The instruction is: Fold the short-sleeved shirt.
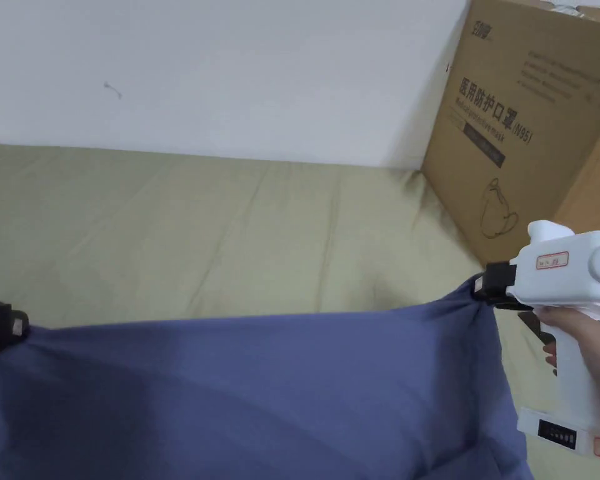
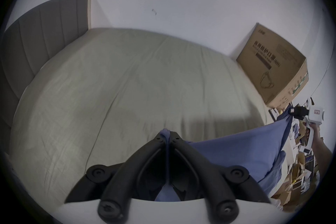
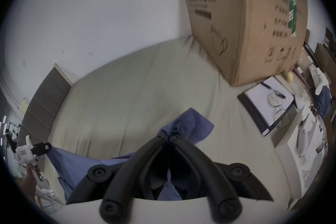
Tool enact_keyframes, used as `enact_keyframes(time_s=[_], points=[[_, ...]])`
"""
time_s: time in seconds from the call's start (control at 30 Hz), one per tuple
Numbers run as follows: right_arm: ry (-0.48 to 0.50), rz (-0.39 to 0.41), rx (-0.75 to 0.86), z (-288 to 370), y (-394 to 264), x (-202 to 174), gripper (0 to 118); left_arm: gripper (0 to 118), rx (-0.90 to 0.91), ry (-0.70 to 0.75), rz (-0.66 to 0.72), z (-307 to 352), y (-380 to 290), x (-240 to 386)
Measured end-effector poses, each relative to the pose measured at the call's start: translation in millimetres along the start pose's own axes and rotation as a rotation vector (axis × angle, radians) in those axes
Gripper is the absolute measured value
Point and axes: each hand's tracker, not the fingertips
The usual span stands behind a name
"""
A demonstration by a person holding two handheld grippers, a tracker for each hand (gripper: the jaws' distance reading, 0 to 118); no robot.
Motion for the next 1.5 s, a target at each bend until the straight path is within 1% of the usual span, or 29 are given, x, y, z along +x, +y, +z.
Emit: enact_keyframes(time_s=[0.07, 0.13, 0.2, 0.27, 0.37, 0.43, 0.53, 0.6, 0.67, 0.73, 0.77, 0.8, 0.83, 0.87, 0.9, 0.93, 0.97, 1.07, 1.13, 1.17, 1.2, 1.23, 1.27, 1.3, 1.33, 1.37, 1.4, 1.47, 1.5], points=[[0.009, -0.016, 0.047, 10, -2, 1, 0, 1, 0.012, -0.009, -0.002, 6, 4, 3], [0.024, -0.026, 0.036, 20, -13, 5, 0, 1, 0.005, -0.013, 0.003, 8, 1, 4], [0.012, -0.035, 0.019, 30, -37, 13, 0, 1, -0.01, -0.028, 0.009, 14, -11, 0], [0.012, -0.026, -0.051, 41, -69, 24, 0, 1, -0.039, -0.037, 0.01, 20, -30, -6], [0.007, -0.01, -0.184, 65, -128, 45, 0, 1, -0.138, -0.072, 0.04, 38, -73, -20], [0.01, -0.026, -0.274, 83, -170, 57, 0, 1, -0.178, -0.081, 0.026, 51, -105, -28], [0.011, -0.048, -0.338, 96, -216, 70, 0, 1, -0.212, -0.078, 0.024, 64, -143, -37], [0.005, -0.072, -0.356, 92, -234, 81, 0, 1, -0.237, -0.077, 0.044, 68, -163, -42], [0.004, -0.1, -0.348, 89, -242, 83, 0, 1, -0.248, -0.078, 0.052, 69, -175, -44], [0.0, -0.11, -0.342, 83, -244, 81, 1, 1, -0.256, -0.063, 0.063, 66, -183, -47], [-0.004, -0.106, -0.334, 81, -243, 81, 3, 7, -0.257, -0.059, 0.069, 66, -183, -47], [-0.016, -0.089, -0.31, 80, -241, 80, 7, 20, -0.247, -0.037, 0.06, 66, -184, -46], [-0.033, -0.061, -0.284, 80, -240, 78, 20, 42, -0.234, 0.023, 0.026, 67, -183, -44], [-0.054, -0.037, -0.272, 81, -238, 77, 49, 77, -0.229, 0.062, -0.004, 68, -183, -43], [-0.08, -0.005, -0.261, 82, -236, 75, 77, 99, -0.222, 0.083, -0.026, 70, -181, -41], [-0.099, 0.017, -0.25, 86, -233, 74, 102, 112, -0.203, 0.095, -0.04, 78, -180, -39], [-0.097, 0.023, -0.24, 91, -231, 72, 118, 114, -0.173, 0.093, -0.043, 87, -178, -37], [-0.021, 0.03, -0.14, 125, -218, 53, 116, 114, -0.069, 0.029, -0.053, 123, -165, -22], [0.037, 0.049, -0.042, 154, -212, 28, 116, 114, 0.03, 0.005, -0.052, 150, -158, -3], [0.063, 0.068, 0.016, 166, -210, 15, 116, 114, 0.075, -0.017, -0.053, 161, -156, 7], [0.06, 0.103, 0.078, 180, -207, -3, 115, 113, 0.125, -0.028, -0.052, 173, -154, 21], [0.068, 0.132, 0.13, 194, -206, -21, 113, 108, 0.161, -0.068, -0.046, 184, -153, 34], [0.094, 0.15, 0.196, 206, -208, -37, 103, 85, 0.215, -0.104, -0.047, 194, -155, 45], [0.12, 0.162, 0.311, 219, -211, -52, 87, 59, 0.302, -0.105, -0.05, 202, -159, 57], [0.13, 0.184, 0.433, 231, -216, -66, 60, 31, 0.37, -0.077, -0.07, 211, -162, 72], [0.126, 0.206, 0.524, 239, -221, -77, 24, 4, 0.409, -0.066, -0.091, 215, -164, 84], [0.106, 0.225, 0.608, 247, -226, -90, 6, 1, 0.456, -0.049, -0.123, 221, -167, 98], [0.089, 0.214, 0.719, 259, -234, -106, 4, 0, 0.583, -0.034, -0.169, 228, -178, 112], [0.128, 0.196, 0.752, 264, -236, -110, 2, 0, 0.65, -0.048, -0.195, 233, -184, 119]])
